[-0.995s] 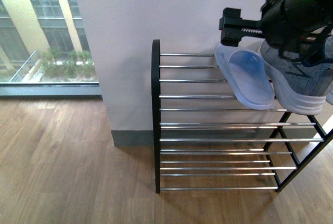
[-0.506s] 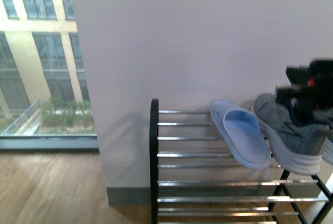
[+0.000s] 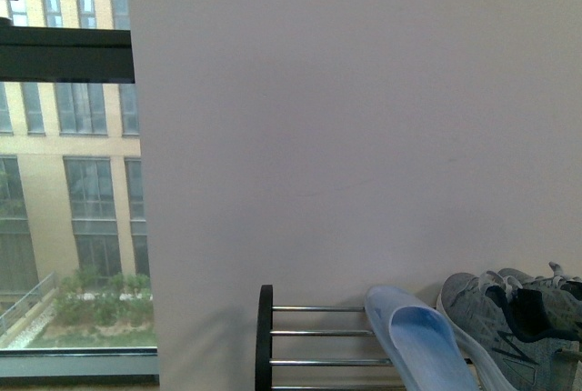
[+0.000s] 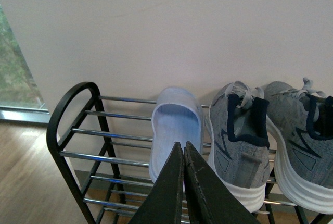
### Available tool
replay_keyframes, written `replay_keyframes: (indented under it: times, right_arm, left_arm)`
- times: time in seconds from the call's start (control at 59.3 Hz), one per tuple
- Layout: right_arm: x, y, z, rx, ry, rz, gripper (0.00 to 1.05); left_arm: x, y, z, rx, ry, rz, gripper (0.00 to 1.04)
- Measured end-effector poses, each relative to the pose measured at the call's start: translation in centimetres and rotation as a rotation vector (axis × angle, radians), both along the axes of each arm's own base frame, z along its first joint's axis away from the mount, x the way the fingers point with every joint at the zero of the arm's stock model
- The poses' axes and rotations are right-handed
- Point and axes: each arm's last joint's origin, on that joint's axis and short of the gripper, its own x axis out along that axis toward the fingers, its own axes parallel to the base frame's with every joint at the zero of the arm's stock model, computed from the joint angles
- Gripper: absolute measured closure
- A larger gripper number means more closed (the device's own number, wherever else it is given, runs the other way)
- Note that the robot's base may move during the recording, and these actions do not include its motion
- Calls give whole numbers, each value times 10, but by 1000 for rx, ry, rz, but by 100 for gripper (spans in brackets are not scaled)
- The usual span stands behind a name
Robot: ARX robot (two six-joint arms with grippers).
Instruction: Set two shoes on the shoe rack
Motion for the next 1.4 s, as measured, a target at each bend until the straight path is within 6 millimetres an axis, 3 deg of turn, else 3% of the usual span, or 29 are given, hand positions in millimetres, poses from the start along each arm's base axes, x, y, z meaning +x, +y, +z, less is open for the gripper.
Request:
replay_keyframes:
  times: [0.219,0.422,1.4]
  right_arm:
    - [-33,0,0,0,5,0,103]
    - [-50,0,0,0,5,0,103]
    - [-94,0,11,0,-29,0,103]
  left_arm:
    - [0,0,0,0,0,0,103]
    - [0,0,0,0,0,0,103]
    - [0,0,0,0,0,0,103]
